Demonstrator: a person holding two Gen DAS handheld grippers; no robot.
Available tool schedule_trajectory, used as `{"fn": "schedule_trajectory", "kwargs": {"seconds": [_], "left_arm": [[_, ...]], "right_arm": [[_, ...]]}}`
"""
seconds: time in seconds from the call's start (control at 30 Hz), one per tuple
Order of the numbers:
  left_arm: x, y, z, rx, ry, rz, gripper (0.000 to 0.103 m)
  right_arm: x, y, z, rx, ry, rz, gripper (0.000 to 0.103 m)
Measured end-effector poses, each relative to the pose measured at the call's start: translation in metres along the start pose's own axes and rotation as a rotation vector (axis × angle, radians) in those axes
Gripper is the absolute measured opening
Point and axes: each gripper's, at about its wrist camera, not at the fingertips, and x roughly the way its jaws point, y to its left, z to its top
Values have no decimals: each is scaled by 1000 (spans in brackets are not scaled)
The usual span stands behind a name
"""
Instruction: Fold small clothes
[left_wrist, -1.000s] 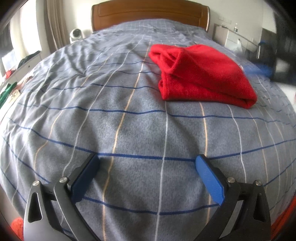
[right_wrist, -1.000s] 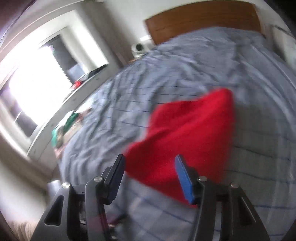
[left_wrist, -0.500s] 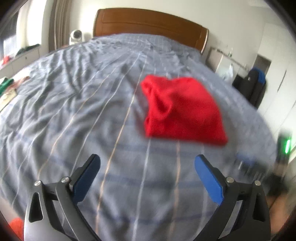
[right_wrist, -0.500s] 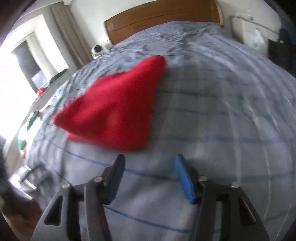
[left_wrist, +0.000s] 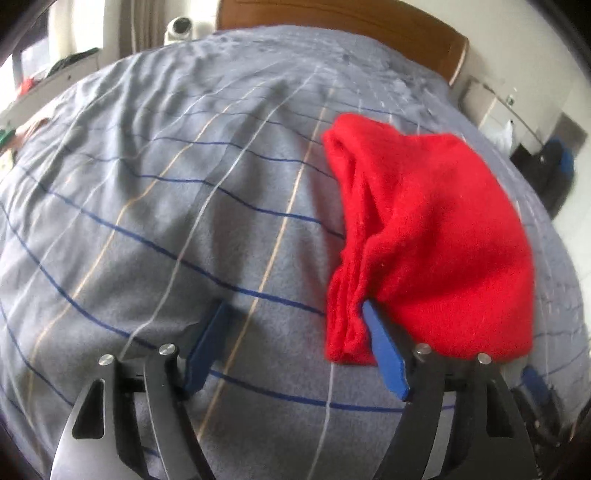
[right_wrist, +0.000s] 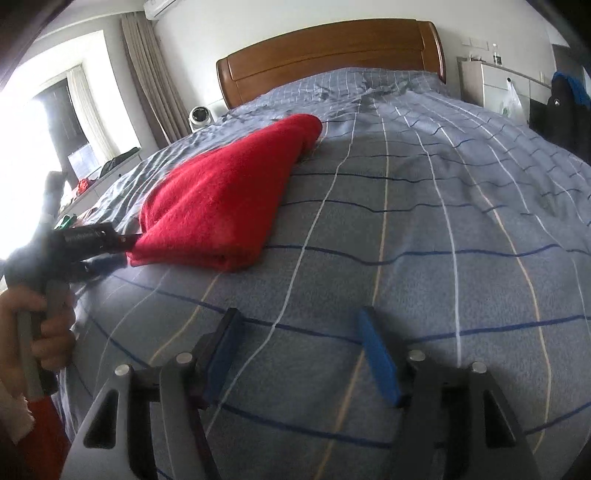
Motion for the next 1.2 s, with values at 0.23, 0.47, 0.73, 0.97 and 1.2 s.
{"fn": "schedule_trajectory", "kwargs": {"seconds": [0.23, 0.47, 0.73, 0.97, 1.2], "left_arm": [[-67, 25, 22, -29, -68, -138, 97], [-7, -2, 74, -42, 98, -275, 102], [50, -15, 85, 12, 188, -173, 103], [34, -52, 76, 141, 152, -149, 23], [-30, -41, 104, 59, -26, -228, 21]], "right_arm": [[-13, -1, 12, -2, 80, 43, 73], [7, -37, 91, 281, 47, 250, 74], [110, -30, 136, 403, 247, 392, 74], [112, 60, 137, -84, 191, 14, 34], [66, 95, 161, -276, -13, -79, 31]]}}
